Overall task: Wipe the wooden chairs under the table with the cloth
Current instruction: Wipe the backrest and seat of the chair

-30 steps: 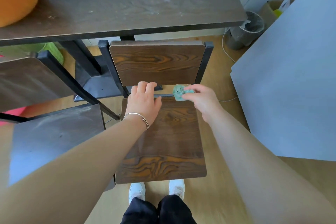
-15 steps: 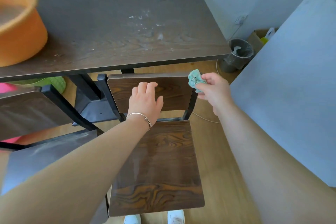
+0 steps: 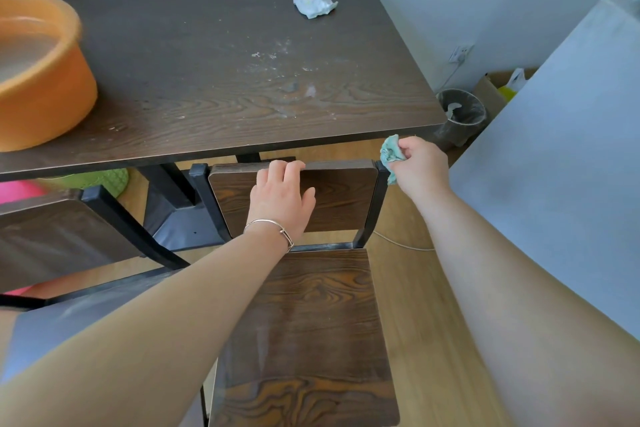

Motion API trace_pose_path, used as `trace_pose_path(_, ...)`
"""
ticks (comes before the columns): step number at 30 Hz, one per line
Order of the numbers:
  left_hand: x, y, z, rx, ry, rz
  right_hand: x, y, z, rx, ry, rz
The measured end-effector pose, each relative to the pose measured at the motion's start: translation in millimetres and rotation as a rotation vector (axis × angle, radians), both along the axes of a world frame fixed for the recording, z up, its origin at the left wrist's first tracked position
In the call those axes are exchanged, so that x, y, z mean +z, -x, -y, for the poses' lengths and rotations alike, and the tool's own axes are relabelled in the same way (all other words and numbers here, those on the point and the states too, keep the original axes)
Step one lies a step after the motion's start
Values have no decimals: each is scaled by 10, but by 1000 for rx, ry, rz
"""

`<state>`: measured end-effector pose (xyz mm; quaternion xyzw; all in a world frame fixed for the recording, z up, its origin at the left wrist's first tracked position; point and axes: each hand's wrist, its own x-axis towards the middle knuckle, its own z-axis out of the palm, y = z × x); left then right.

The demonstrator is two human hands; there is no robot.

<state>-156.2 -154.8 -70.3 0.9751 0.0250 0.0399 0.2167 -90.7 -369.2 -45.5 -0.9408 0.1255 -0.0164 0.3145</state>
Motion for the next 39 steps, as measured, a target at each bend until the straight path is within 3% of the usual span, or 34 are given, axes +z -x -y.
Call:
trace_pose_path(10,-159,121,-318,19,-85,-18,-57,64,-456,-24,39,49)
trace_pose_path(25,-227,433,-1397,197,-174,-62,-169,219,-2344,257,79,116)
trace_pose_path(34,-341,512,-1880,227,-173,-93,-124,182,-2895,366,145,104)
trace_pose_path(39,-356,470,-1875,209,-180,-86,-185,255,-2835,531,207,339)
